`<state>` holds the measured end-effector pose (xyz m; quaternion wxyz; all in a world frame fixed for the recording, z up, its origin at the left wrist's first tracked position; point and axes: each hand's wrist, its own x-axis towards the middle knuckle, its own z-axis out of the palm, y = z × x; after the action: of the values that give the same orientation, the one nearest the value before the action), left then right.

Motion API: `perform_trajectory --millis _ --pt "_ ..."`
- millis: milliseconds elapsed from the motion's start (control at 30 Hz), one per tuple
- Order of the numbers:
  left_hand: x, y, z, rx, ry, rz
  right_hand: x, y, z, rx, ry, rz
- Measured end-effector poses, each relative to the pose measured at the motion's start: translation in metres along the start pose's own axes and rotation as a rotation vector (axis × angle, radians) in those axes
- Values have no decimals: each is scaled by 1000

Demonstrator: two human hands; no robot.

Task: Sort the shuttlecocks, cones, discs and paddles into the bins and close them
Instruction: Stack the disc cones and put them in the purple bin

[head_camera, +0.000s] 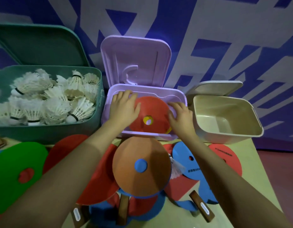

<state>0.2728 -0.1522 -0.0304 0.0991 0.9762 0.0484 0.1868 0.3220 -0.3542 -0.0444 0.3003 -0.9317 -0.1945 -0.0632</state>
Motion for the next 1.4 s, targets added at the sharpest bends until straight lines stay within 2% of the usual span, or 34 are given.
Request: perform_trajectory --millis 167,333,467,533,600,667,733,800,867,967,1133,1267,1400 --pt "-23 17 -44 -120 130 77 -27 -18 -31 164 71 -137" --pt "-78 30 -64 -147 68 52 -81 -18 -39 213 84 -143" --pt "-128 30 -44 -94 -56 -43 -125 2 -17 87 -26 -64" --pt "-149 30 -32 -34 -137 -113 -138 10 -3 -84 -174 44" --pt "-162 30 -23 69 -299 -214 -146 11 8 -206 -297 139" --pt "-168 31 -15 154 -424 -282 -152 10 15 -238 -314 143" --pt "-170 32 -10 153 -477 -330 -155 9 19 -235 -261 125" --pt "-170 29 -8 64 -454 -410 -154 6 19 -167 -211 156" --pt "-170 25 -10 -127 -371 -450 -153 2 19 -48 -151 172" --pt "-172 18 -23 -324 -236 -354 -155 -11 16 83 -61 84" --pt "-183 -15 -65 -305 -99 -366 -153 -51 24 206 13 80" --pt "-195 -56 -86 -243 -112 -369 -148 -90 54 322 -17 87" --pt "-207 -91 -91 -93 -165 -312 -148 -115 86 217 -70 236"
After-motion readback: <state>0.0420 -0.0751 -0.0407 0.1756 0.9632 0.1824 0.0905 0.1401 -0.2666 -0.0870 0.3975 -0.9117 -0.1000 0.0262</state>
